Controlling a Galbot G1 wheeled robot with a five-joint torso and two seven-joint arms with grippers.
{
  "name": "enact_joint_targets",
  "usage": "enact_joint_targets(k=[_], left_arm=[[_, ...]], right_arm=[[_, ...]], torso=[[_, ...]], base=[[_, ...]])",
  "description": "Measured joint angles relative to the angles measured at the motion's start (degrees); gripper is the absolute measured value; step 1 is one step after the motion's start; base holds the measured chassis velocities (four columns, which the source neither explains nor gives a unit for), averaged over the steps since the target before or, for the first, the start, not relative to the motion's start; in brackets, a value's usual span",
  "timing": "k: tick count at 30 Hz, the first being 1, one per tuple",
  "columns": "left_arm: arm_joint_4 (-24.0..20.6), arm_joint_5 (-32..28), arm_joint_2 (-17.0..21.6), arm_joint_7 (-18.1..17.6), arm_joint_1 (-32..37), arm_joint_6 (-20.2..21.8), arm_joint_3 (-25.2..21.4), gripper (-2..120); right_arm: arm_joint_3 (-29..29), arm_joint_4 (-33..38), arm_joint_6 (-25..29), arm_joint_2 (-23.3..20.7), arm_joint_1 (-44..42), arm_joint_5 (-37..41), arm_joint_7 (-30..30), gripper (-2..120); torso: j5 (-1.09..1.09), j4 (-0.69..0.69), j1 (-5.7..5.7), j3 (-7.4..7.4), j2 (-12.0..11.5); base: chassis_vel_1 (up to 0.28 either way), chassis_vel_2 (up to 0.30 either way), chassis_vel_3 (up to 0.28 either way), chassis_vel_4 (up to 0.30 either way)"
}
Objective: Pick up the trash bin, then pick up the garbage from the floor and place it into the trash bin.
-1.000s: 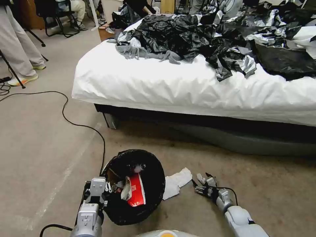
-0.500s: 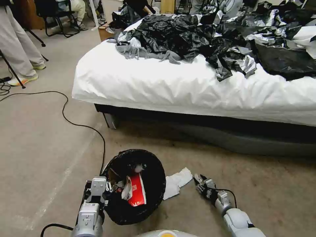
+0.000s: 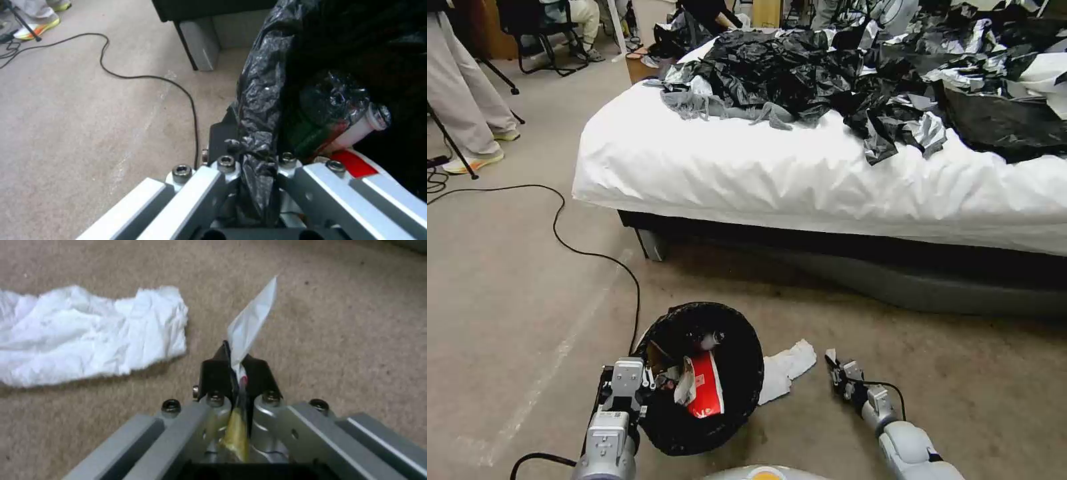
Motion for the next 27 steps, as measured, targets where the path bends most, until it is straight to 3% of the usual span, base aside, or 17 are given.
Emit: enact_joint_targets(k=[4, 6, 7, 11, 12, 15, 16, 19, 27], left_arm=[[0.0, 0.0, 0.0, 0.0, 0.0, 0.0, 0.1, 0], [0.0, 0.1, 0.0, 0.0, 0.1, 0.0, 0.2, 0], [0.0, 0.1, 0.0, 0.0, 0.1, 0.0, 0.2, 0], [0.0, 0.4, 0.0, 0.0, 0.1, -0.1, 0.5, 0], [0.0, 0.4, 0.0, 0.0, 0.1, -0.1, 0.5, 0], [0.1, 0.7, -0.2, 0.0, 0.1, -0.1, 0.8, 0], [0.1, 0.7, -0.2, 0.0, 0.1, -0.1, 0.8, 0], [0.4, 0.8, -0.2, 0.0, 0.0, -0.1, 0.9, 0], [0.7, 1.0, -0.2, 0.0, -0.3, -0.1, 1.4, 0]], right_arm=[[-0.2, 3.8, 0.2, -0.1, -1.4, 0.9, 0.9, 0], [-0.6, 10.4, 0.3, -0.5, -3.4, 2.1, 1.5, 0], [-0.6, 10.4, 0.3, -0.5, -3.4, 2.1, 1.5, 0], [-1.4, 25.7, 3.7, -0.9, -7.2, 2.5, 1.4, 0], [-1.4, 25.7, 3.7, -0.9, -7.2, 2.5, 1.4, 0], [-3.3, 37.5, 7.2, -0.9, -9.4, 1.2, -1.7, 0], [-3.3, 37.5, 7.2, -0.9, -9.4, 1.2, -1.7, 0], [-5.7, 46.4, 8.7, -1.4, -11.3, 0.2, -5.3, 0], [-11.8, 52.7, 9.2, -3.4, -13.5, -2.4, -7.7, 0]], torso=[[0.00, 0.00, 0.00, 0.00, 0.0], [-0.01, -0.01, 0.00, 0.00, 0.0], [-0.01, -0.01, 0.00, 0.00, 0.0], [-0.01, 0.00, 0.00, 0.00, 0.0], [-0.01, 0.00, 0.00, 0.00, 0.0], [-0.01, 0.01, 0.00, 0.00, 0.0], [-0.01, 0.01, 0.00, 0.00, 0.0], [-0.01, 0.01, 0.00, 0.00, 0.0], [0.00, 0.00, -0.01, 0.00, 0.0]], base=[[0.000, 0.000, 0.000, 0.000], [0.000, 0.000, 0.000, 0.000], [0.000, 0.000, 0.000, 0.000], [0.000, 0.000, 0.000, 0.000], [0.000, 0.000, 0.000, 0.000], [0.000, 0.000, 0.000, 0.000], [0.000, 0.000, 0.000, 0.000], [0.000, 0.000, 0.000, 0.000], [0.000, 0.000, 0.000, 0.000]])
